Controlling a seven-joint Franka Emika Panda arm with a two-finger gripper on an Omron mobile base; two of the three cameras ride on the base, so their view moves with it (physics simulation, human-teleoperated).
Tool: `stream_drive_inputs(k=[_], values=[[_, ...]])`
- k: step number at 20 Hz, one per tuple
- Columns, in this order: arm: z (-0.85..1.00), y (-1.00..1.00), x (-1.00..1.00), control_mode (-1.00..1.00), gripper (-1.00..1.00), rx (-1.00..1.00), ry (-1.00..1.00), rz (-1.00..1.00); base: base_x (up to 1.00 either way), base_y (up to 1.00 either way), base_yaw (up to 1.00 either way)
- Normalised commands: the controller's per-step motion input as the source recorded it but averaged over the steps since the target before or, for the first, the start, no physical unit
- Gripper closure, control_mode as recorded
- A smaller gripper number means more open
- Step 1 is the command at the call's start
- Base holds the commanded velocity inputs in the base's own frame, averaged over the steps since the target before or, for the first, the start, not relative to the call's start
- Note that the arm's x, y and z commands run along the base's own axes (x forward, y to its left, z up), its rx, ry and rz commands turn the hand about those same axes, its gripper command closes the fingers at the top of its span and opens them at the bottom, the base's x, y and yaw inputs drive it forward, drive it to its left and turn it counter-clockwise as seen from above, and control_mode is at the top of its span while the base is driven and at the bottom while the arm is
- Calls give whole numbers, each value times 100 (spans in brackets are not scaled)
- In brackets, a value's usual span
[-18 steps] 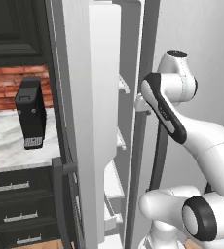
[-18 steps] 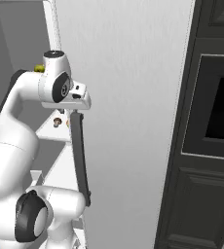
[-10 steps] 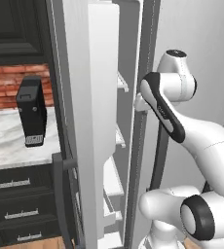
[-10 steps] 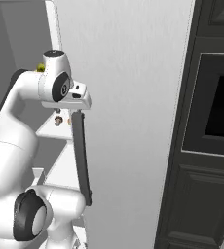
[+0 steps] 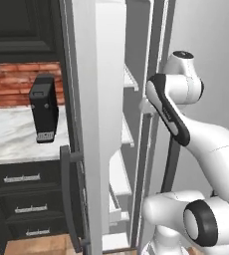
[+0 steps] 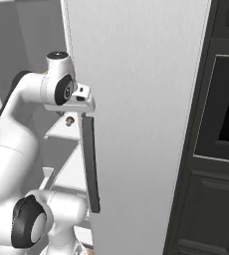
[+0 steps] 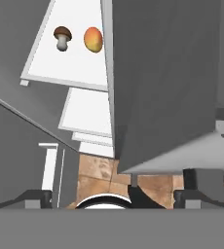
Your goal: Take the pear and lemon from the highest rack and move them to the second highest rack where the mushroom and mango are located, to maximize freezer space. Close the freezer door after rearranging.
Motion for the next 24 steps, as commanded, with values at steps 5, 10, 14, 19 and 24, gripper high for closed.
stream_drive_inputs(k=[5, 10, 14, 19, 24], values=[[0, 0, 0, 100, -100, 0, 0, 0, -1, 44, 32], [0, 0, 0, 100, -100, 0, 0, 0, 0, 41, 28], [0, 0, 0, 100, -100, 0, 0, 0, 0, 26, 19], [0, 0, 0, 100, -100, 0, 0, 0, 0, -21, 0], [0, 0, 0, 100, -100, 0, 0, 0, 14, -44, 0]])
